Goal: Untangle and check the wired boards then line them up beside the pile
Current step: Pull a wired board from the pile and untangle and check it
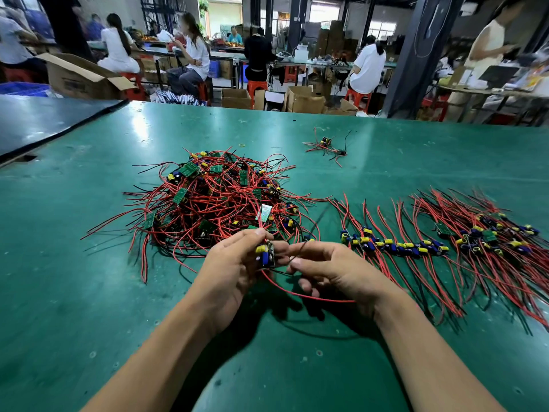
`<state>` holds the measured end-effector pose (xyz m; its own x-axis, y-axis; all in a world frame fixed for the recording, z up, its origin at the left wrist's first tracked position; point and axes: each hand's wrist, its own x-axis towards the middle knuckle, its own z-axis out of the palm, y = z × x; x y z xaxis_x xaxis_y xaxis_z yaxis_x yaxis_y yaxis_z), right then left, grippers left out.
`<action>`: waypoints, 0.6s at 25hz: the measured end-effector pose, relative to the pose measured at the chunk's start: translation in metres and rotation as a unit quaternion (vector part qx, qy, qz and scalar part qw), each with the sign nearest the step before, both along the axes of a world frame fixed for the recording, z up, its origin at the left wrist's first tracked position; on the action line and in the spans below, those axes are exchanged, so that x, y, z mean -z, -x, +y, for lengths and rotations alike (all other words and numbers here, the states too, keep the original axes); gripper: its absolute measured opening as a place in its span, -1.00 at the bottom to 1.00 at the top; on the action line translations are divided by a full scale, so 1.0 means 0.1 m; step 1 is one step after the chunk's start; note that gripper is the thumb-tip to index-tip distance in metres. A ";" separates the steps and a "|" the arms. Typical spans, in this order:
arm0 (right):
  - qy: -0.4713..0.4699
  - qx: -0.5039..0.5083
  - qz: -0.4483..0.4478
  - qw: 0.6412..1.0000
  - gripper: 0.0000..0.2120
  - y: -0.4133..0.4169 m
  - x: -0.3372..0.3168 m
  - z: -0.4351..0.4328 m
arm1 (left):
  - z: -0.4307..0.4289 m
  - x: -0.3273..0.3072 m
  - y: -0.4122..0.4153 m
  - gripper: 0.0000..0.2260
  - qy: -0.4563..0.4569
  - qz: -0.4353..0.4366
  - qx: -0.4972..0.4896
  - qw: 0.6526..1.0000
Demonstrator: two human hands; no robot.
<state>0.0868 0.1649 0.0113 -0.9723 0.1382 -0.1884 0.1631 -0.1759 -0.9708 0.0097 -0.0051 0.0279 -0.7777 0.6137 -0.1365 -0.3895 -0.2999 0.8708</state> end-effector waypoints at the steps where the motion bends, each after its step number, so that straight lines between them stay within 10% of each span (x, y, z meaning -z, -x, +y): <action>1: 0.004 -0.028 -0.010 1.000 -0.81 -0.03 -0.02 -0.01 | -0.01 -0.02 0.01 -0.88 -0.003 0.000 -0.009 1.000; 7: -0.018 -0.109 0.033 0.993 -0.71 -0.01 -0.06 -0.26 | -0.01 -0.06 0.02 -0.74 -0.025 -0.033 -0.055 0.998; 15: 0.091 0.105 0.103 0.985 -0.85 0.11 -0.04 -0.30 | 0.04 0.00 0.03 -0.90 -0.050 -0.002 -0.085 0.995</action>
